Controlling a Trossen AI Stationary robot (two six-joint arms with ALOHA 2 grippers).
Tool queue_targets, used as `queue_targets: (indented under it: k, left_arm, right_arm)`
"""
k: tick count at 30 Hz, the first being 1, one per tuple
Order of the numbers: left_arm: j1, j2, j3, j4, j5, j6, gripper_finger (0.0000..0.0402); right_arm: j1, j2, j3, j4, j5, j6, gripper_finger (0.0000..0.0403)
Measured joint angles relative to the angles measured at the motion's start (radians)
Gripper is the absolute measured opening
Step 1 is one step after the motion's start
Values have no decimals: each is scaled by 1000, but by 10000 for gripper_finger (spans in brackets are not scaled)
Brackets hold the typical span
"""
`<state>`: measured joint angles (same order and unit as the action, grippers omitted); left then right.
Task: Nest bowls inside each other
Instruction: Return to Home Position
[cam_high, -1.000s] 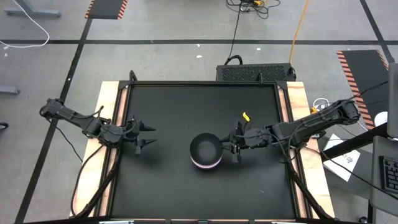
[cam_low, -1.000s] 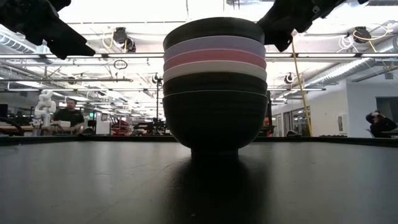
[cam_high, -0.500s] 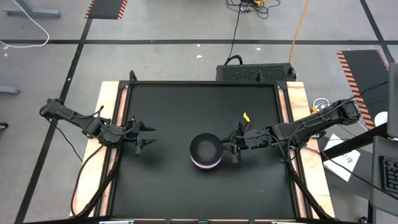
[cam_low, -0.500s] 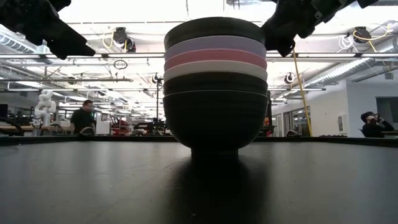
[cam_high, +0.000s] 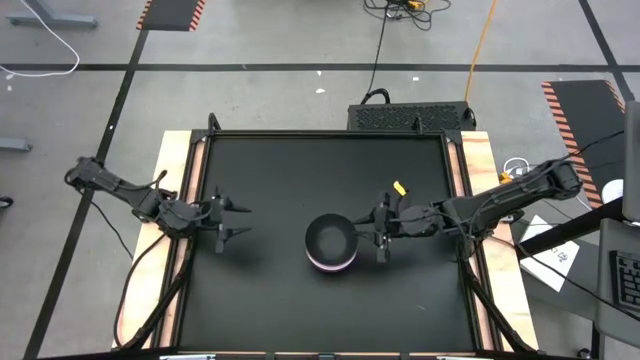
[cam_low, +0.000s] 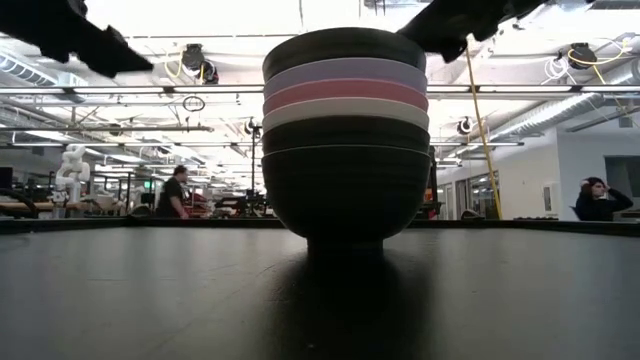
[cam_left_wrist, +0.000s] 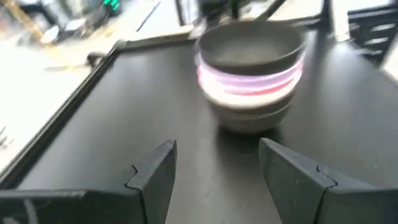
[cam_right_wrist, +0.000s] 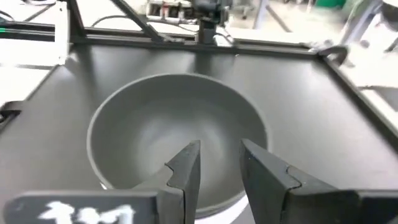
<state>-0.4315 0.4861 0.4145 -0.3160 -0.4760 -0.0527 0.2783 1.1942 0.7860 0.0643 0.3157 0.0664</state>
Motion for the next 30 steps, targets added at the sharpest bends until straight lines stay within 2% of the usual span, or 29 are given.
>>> queue_targets:
  k: [5, 7, 11, 15, 19, 24, 27, 30]
  left_arm:
    - [-48, -41, 0, 79, 133, 93, 232]
    - [-68, -66, 0, 75, 139, 93, 232]
    - [-92, -129, -11, 30, 52, 77, 232]
    - [-97, -212, -50, 11, 17, 81, 232]
    - [-97, -283, -71, -28, -95, 32, 232]
    - [-97, -333, -71, -15, -113, 40, 232]
    - [-97, -336, -98, 49, -135, 62, 232]
    - [-97, -335, -179, 166, -123, 130, 232]
  right_arm:
    - [20, -74, -37, 4, 27, -13, 100]
    - [25, -117, -79, 23, 31, -6, 100]
    - [27, -217, -184, 67, 50, -4, 100]
    - [27, -313, -270, 103, 52, 9, 100]
    - [27, -364, -288, 87, 57, 22, 100]
    - [27, -404, -288, 33, 106, 0, 100]
    - [21, -413, -288, -5, 109, -1, 100]
    - [20, -414, -288, -9, 108, -9, 100]
